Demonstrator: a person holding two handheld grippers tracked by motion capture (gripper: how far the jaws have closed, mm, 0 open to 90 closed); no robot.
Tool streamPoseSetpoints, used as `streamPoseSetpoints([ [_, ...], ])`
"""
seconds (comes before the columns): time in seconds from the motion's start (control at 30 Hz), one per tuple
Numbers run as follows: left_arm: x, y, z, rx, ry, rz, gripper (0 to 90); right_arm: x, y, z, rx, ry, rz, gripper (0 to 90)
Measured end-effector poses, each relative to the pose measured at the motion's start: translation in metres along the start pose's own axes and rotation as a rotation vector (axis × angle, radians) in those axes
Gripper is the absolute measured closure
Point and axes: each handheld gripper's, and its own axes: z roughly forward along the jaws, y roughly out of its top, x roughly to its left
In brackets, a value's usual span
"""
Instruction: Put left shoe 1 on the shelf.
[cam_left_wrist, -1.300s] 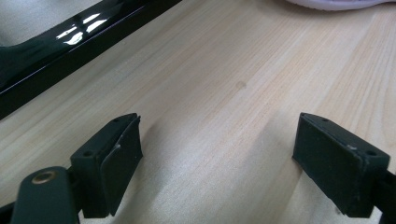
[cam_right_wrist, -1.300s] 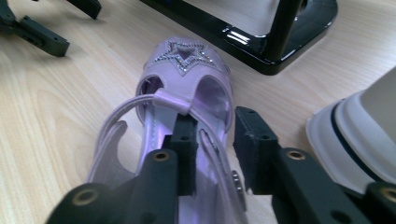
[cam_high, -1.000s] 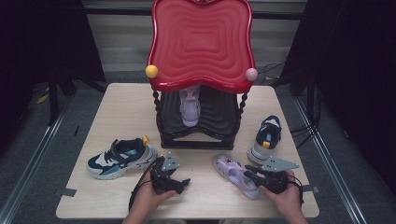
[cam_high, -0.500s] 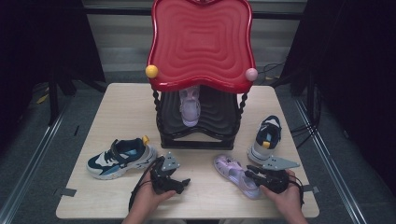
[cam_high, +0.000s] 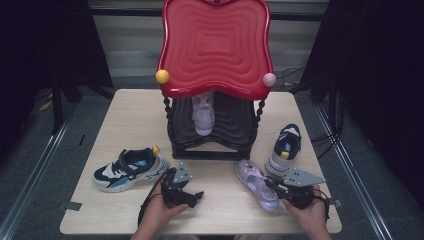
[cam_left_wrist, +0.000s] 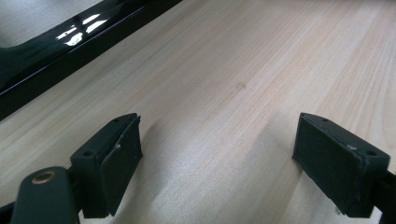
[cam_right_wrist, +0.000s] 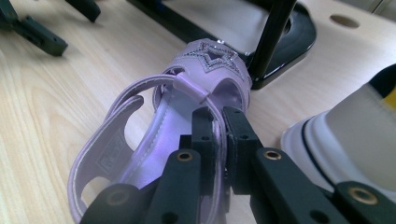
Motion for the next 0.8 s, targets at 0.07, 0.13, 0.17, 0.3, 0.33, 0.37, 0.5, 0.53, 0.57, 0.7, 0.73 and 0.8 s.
streamPoseSetpoints([
  [0.07,0.000,0.000,0.000,0.000,0.000,0.000,14.7,0.000,0.001,-0.002,-0.010,-0.002,0.007,83.7],
  [0.13,0.000,0.000,0.000,0.000,0.001,0.000,14.7,0.001,0.005,-0.007,-0.037,0.001,0.013,83.7],
  [0.17,0.000,0.000,0.000,0.000,0.000,0.000,14.7,0.002,0.007,-0.009,-0.055,0.003,0.021,83.7],
  [0.3,0.000,0.000,0.000,0.000,0.001,0.000,14.7,0.006,0.015,-0.014,-0.095,0.007,0.017,83.7],
  [0.33,0.000,0.000,0.000,0.000,0.001,0.000,14.7,0.006,0.015,-0.014,-0.095,0.007,0.017,83.7],
  [0.37,0.000,0.000,0.000,0.000,0.001,0.000,14.7,0.009,0.019,-0.015,-0.102,0.010,0.014,83.7],
  [0.5,0.000,0.000,0.000,0.000,0.000,0.000,14.7,0.012,0.026,-0.016,-0.110,0.007,0.008,83.7],
  [0.53,0.000,0.000,0.000,0.000,0.001,0.000,14.7,0.013,0.028,-0.016,-0.116,0.010,0.014,83.7],
  [0.57,0.000,0.000,0.000,0.000,0.001,0.000,14.7,0.012,0.029,-0.016,-0.120,0.009,0.013,83.7],
  [0.7,0.000,0.000,0.000,0.000,0.000,0.000,14.7,0.014,0.035,-0.018,-0.135,-0.003,0.010,83.7],
  [0.73,0.000,0.000,0.000,0.000,0.000,0.000,14.7,0.015,0.037,-0.019,-0.139,-0.006,0.016,83.7],
  [0.8,0.000,0.000,0.000,0.000,0.000,0.000,14.7,0.015,0.040,-0.020,-0.158,-0.012,0.019,83.7],
])
